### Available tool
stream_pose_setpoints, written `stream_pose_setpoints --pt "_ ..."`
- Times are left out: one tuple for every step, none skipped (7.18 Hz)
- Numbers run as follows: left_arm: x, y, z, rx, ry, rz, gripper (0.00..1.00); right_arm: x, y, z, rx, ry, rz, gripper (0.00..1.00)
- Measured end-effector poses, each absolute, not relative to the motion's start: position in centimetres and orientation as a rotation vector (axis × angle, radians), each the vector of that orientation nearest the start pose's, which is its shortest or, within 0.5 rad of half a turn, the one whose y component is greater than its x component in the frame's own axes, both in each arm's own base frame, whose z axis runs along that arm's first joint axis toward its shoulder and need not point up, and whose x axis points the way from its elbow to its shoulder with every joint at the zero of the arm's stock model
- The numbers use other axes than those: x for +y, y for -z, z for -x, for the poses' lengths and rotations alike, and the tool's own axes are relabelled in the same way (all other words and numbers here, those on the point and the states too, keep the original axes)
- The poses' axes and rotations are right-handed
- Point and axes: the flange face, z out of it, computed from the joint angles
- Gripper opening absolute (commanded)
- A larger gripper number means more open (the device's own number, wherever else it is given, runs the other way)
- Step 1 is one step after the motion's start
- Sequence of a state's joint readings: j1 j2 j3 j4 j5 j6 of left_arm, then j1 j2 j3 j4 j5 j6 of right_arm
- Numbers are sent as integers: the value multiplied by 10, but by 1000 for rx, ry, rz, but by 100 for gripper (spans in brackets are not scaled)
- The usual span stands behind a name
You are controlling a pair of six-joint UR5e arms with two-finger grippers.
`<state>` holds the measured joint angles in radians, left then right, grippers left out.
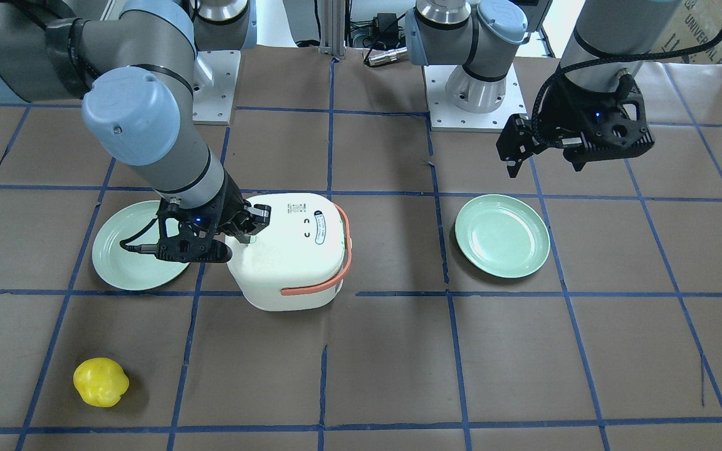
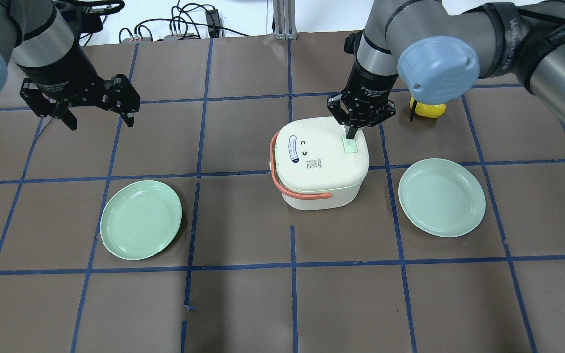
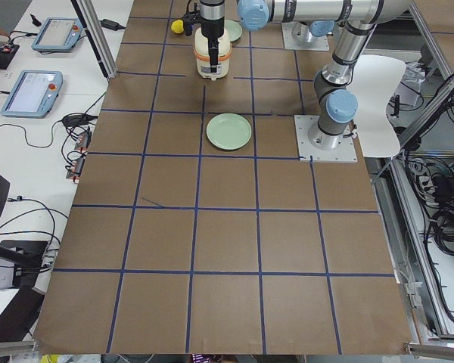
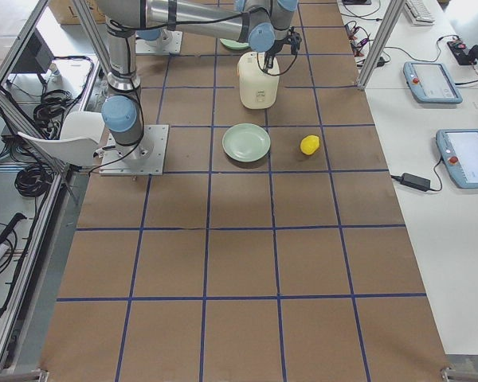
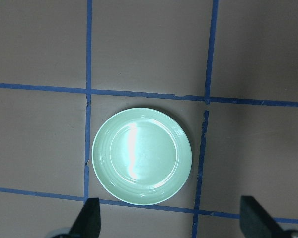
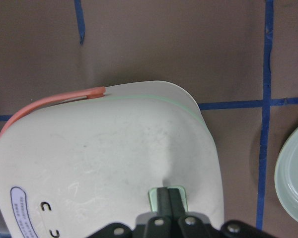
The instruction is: Press rice cooker button
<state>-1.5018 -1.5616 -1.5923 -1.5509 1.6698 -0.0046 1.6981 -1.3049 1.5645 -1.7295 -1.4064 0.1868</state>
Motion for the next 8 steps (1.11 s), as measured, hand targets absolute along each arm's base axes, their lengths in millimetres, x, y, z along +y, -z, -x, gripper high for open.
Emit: stream_pose_setpoints --pt "-496 -484 89 3040 6 113 100 -556 -362 -222 2986 -195 -101 13" --pt "-496 -484 89 3040 6 113 100 -554 -358 -222 2984 -203 -100 13" --pt "-496 -484 89 3040 6 112 100 -553 -355 -222 2983 -211 -99 13" --pt "-496 -484 89 3040 6 112 100 -552 -353 -222 2983 -216 -98 13" --pt "-496 -484 89 3040 6 113 100 -552 -353 -222 2983 -217 -100 13" --pt "-496 -484 89 3040 6 113 100 -552 -355 -221 2987 -213 -103 15" --pt "-496 -484 89 3041 7 113 100 -551 -361 -222 2993 -204 -104 18" --pt "-496 -484 89 3041 7 113 100 -545 -375 -223 2998 -197 -114 27"
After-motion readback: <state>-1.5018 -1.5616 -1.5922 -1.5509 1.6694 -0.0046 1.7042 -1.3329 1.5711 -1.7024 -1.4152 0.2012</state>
